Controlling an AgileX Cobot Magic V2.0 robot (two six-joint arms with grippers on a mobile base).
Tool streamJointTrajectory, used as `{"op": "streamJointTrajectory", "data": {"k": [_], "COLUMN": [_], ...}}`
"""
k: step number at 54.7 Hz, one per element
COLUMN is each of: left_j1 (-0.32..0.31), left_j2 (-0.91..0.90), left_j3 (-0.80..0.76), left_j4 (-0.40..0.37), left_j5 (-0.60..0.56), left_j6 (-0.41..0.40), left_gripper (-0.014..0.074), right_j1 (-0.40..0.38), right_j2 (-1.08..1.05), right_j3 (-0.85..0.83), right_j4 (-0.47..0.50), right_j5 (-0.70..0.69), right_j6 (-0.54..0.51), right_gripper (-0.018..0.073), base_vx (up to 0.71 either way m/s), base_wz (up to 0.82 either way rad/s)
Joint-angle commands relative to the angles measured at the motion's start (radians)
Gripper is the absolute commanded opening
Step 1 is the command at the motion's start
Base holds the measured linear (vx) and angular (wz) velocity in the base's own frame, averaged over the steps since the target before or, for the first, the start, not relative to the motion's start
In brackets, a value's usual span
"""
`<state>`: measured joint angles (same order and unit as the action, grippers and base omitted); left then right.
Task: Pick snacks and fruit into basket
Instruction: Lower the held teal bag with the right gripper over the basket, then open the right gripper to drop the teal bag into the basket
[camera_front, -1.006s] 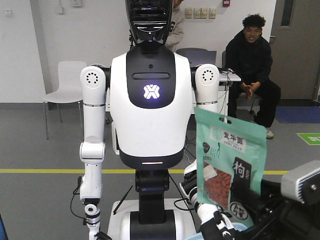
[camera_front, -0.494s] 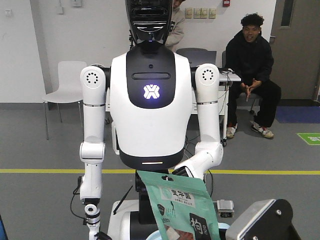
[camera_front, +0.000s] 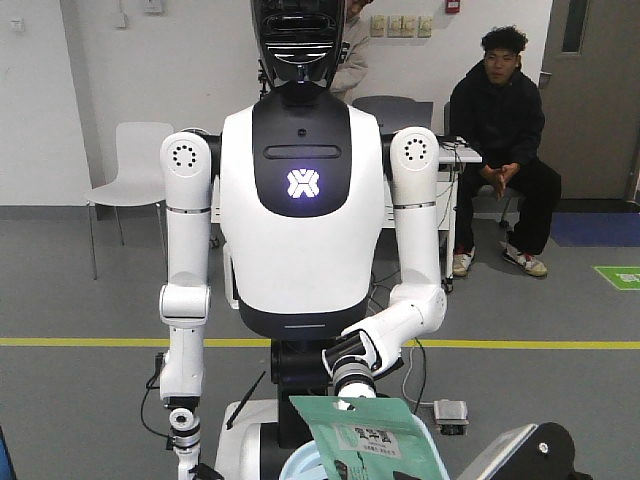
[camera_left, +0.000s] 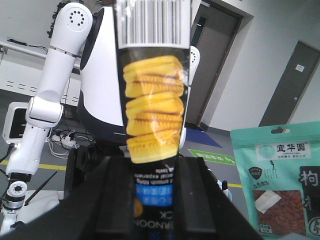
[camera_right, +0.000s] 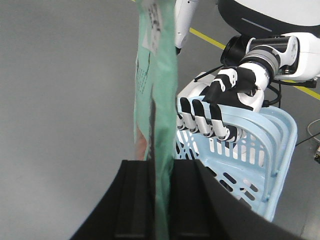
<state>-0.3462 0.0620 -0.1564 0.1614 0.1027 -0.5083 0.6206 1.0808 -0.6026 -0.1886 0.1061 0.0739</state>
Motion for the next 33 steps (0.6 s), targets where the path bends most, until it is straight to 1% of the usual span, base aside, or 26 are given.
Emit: {"op": "streamJointTrajectory", "data": {"k": [1,12,22,33], "left_j1": [-0.004,-0.004,-0.004,-0.004], "left_j2": [0.013,0.013,0.013,0.013], "left_j3": [-0.032,-0.032,-0.032,-0.032], "left_j4": [-0.003,-0.003,-0.003,-0.003], "left_j5": [-0.094,-0.094,-0.094,-0.094], "left_j6": [0.001,0.001,0.001,0.001], "left_gripper": [0.0003,0.0003,0.0003,0.0003], "right_j1": [0.001,0.001,0.001,0.001], "right_j2": [-0.018,0.014,0.079,0.149], "right_j3": [-0.035,-0.035,-0.035,-0.035], "right_j4": [-0.038,-0.104,-0.106,-0.106], "right_j5": [-0.083,-0.066,-0.066,-0.097], "right_j6": [-0.046,-0.179,-0.281,-0.403], "right_gripper": [-0.0008,-0.0008,-0.0008,-0.0008], "base_vx": [0.00,0.00,0.00,0.00], "base_wz": [0.00,0.00,0.00,0.00]}}
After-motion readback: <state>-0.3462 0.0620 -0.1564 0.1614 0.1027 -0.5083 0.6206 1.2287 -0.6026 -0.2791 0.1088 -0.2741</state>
